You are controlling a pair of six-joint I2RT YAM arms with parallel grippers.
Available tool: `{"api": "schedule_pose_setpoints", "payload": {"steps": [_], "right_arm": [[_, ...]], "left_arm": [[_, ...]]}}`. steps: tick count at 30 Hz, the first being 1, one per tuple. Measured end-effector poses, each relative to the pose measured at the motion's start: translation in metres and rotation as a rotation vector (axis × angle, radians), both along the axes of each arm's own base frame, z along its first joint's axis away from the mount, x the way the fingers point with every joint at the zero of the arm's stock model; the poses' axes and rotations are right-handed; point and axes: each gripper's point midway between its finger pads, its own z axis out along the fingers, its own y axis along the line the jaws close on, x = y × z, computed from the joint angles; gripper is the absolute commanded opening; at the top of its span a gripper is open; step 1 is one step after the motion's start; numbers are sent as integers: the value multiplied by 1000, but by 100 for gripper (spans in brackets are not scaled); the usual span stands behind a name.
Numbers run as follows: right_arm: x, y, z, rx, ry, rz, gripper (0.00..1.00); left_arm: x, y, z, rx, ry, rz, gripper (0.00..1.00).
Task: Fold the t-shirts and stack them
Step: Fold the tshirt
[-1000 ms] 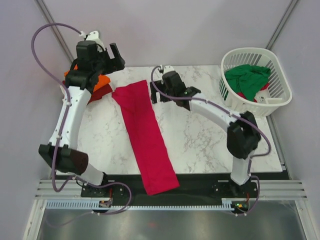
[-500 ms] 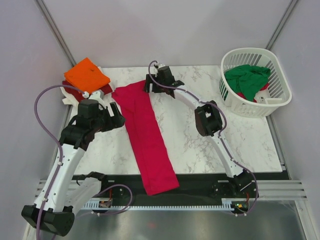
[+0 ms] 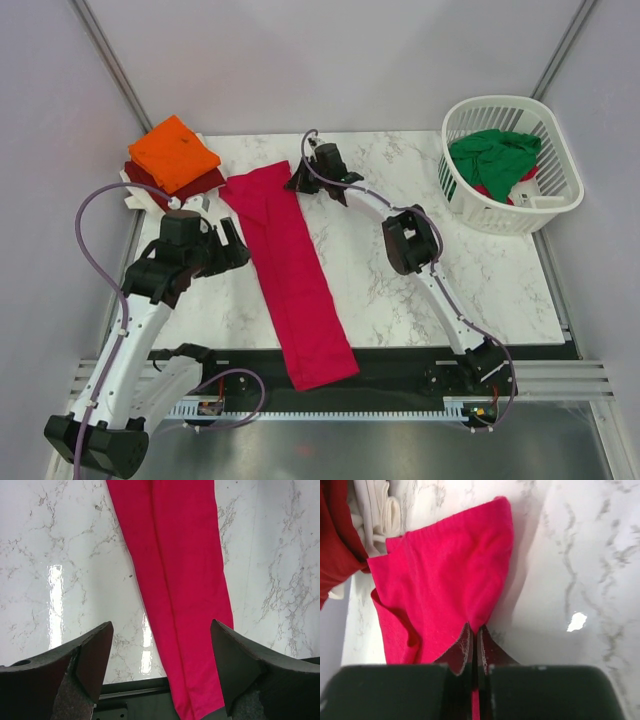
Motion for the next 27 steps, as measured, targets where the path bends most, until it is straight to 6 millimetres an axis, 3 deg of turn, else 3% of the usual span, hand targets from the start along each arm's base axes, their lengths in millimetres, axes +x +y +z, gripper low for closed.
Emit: {"api": "schedule_pose_setpoints", "payload": {"steps": [3,5,13,15,17,19,22,24,27], "right_arm": [[8,-13,-3,34,32,-31,0],[19,-33,-3,54,51,-74,0],[102,-169,2,60,41,-354,0],[122,-195,5,62,11,-413,0],[129,-203,5,67,-6,-431,5],[130,-199,3,77,-15,-425,36],[131,-181,19,120,-67,-378,95],[130,-169,30,131,-114,-340,98],[122,-162,31,82,-141,-314,98]], "left_arm": [[-2,0,-4,-1,10,4,85],[-3,0,-6,-1,17,6,85],[-2,0,-18,7,67,10,84],[-1,0,-21,10,81,10,84],[-1,-1,-23,12,88,9,84],[0,-1,-24,13,93,6,84],[0,-2,-27,15,104,4,83],[2,-4,-29,12,109,3,83],[4,-10,-38,5,131,-1,83]]}}
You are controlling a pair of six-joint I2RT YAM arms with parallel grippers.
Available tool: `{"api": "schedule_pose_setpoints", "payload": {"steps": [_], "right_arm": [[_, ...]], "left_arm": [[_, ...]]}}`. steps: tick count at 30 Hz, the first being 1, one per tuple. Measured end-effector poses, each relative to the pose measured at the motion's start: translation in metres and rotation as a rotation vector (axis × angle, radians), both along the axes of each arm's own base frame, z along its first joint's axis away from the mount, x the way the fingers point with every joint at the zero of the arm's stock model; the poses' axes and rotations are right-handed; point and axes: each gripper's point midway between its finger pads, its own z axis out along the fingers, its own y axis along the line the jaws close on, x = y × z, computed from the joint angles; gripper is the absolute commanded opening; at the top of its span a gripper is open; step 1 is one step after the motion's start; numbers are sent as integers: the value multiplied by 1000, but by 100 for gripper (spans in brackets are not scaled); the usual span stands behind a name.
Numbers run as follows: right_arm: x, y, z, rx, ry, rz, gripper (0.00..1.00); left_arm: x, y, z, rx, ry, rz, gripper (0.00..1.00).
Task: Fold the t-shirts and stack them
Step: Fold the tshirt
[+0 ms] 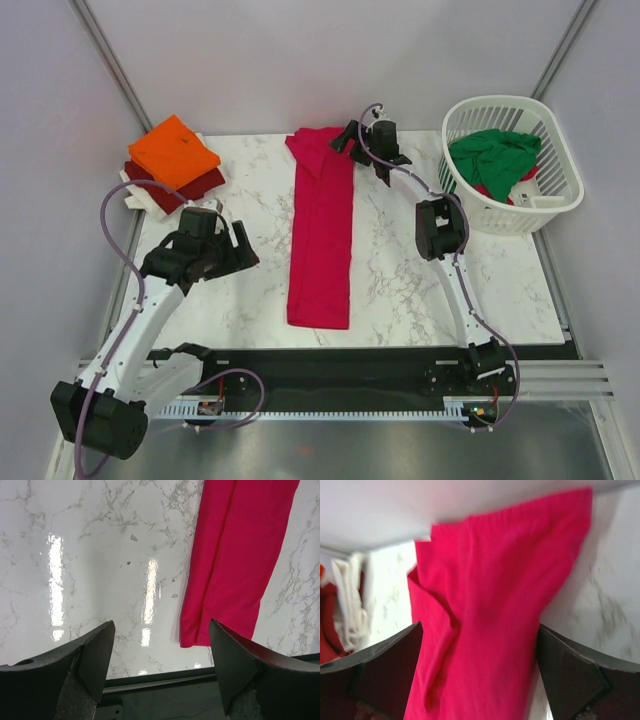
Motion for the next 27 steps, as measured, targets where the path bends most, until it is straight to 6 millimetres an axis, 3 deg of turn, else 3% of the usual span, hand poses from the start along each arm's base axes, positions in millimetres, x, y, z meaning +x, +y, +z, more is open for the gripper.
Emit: {"api": "schedule_pose_setpoints", "payload": {"steps": [5,7,9,12,15,17,20,22,25,27], "right_arm": [[-42,-20,5,-153,91,8,98],[-61,-34,22,-211,116,-3,98],[-85,-51,52,-259,114,-22,98],[-142,-72,100,-274,108,-28,98],[-209,-80,119,-234,104,5,96],[-256,-76,104,-217,149,52,93],[-321,-57,61,-231,269,150,88],[-375,-40,29,-262,360,239,80],[-447,-28,1,-275,452,358,69],[-478,-29,-10,-258,494,389,65]], "left_arm": [[-1,-16,-18,-13,41,-27,81],[-2,-24,-29,-14,73,-39,80],[-5,-31,-41,-13,109,-51,80],[-13,-43,-64,-6,169,-71,79],[-24,-54,-86,10,233,-91,76],[-30,-61,-99,25,264,-99,73],[-34,-67,-113,36,286,-103,70],[-37,-73,-117,33,292,-113,68],[-36,-81,-119,18,281,-118,66],[-36,-87,-120,5,268,-126,63]]}}
